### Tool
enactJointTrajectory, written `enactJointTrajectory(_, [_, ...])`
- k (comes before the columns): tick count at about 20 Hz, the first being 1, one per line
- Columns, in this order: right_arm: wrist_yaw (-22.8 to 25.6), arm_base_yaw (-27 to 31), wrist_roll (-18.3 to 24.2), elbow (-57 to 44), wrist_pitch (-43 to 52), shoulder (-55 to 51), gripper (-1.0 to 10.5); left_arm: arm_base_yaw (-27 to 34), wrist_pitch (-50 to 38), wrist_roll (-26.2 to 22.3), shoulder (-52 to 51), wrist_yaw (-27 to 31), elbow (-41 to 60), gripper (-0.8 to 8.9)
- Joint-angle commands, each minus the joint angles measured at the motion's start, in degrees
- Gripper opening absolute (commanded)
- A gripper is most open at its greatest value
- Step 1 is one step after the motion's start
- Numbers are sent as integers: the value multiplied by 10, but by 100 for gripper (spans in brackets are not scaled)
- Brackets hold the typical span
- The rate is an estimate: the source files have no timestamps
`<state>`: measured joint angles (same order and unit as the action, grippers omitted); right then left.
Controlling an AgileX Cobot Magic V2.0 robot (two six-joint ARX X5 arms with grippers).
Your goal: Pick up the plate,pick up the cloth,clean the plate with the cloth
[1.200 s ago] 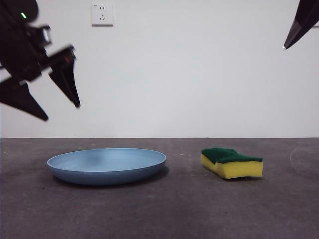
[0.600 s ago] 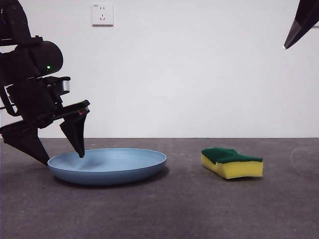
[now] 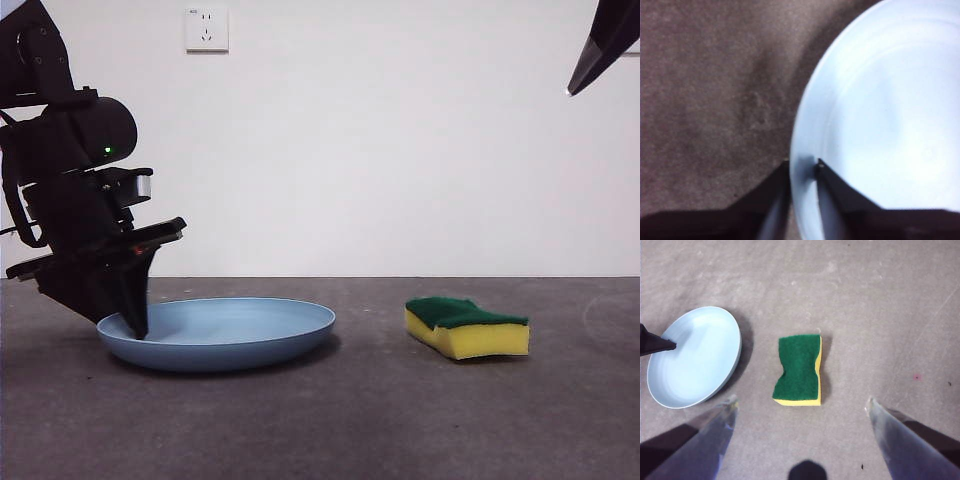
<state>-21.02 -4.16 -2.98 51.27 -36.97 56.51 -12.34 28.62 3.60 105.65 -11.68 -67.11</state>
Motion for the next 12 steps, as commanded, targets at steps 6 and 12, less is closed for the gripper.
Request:
enactJointTrajectory(6, [1, -30, 15, 32, 4, 24, 440, -7, 20, -23, -40, -4, 5, -8])
enactJointTrajectory(12, [53, -112, 29, 125, -2, 152, 437, -9, 62, -36, -165, -3, 5, -7])
